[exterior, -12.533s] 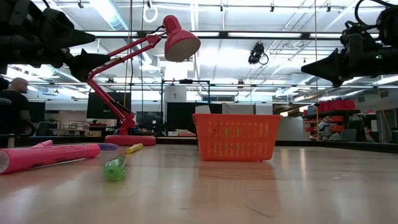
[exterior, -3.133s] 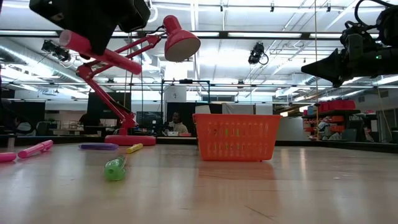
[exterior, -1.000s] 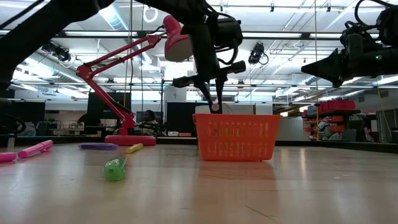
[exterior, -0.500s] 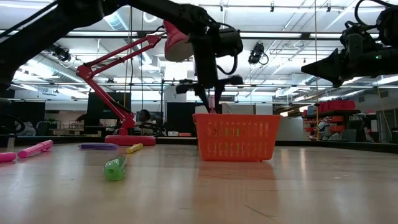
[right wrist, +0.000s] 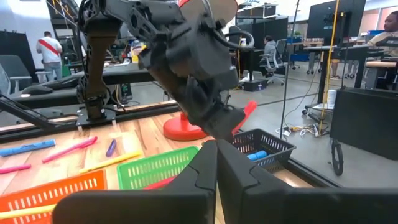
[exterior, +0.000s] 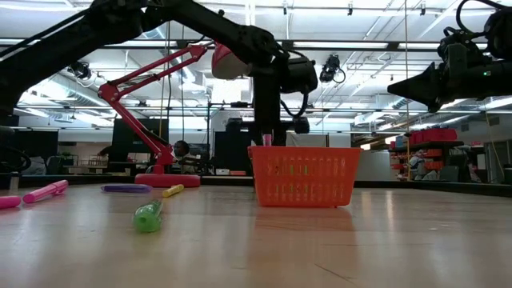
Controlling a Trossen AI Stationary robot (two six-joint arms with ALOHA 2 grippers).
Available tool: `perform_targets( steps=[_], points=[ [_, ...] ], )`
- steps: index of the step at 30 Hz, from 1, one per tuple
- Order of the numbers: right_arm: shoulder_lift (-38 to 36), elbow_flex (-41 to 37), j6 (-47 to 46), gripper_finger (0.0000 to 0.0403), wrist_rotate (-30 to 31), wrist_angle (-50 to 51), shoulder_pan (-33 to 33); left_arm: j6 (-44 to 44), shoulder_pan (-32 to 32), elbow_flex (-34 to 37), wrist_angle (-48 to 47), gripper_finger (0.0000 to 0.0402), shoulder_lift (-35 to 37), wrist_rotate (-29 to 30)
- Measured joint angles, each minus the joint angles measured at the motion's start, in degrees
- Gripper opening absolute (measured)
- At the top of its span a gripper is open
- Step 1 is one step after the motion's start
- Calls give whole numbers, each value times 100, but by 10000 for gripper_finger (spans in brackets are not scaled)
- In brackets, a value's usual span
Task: Pick & Place Markers
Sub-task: Put the orange highlighter into the black bin, then put the blue highlighter into the black bin
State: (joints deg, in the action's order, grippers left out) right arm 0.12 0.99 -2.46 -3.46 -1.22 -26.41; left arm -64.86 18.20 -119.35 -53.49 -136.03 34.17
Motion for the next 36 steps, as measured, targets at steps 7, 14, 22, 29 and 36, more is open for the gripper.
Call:
perform_targets(
  steps=[7, 14, 22, 29, 36],
  points=[
    [1, 0, 2, 10, -2, 0, -1, 134, 98, -2, 128, 71, -174, -91],
    [1, 0, 2, 10, 0, -2, -1, 110, 196, 4, 85, 71, -189, -95],
    [2, 0, 0, 10, -2, 0, 0, 250, 223, 7, 94, 82, -192, -299],
    [2, 0, 0, 10, 0, 0, 0, 249, 221, 7, 63, 162, -192, -326],
    [0, 0, 2, 10, 0, 0, -2, 251, 221, 7, 71, 230, -192, -327]
  ],
)
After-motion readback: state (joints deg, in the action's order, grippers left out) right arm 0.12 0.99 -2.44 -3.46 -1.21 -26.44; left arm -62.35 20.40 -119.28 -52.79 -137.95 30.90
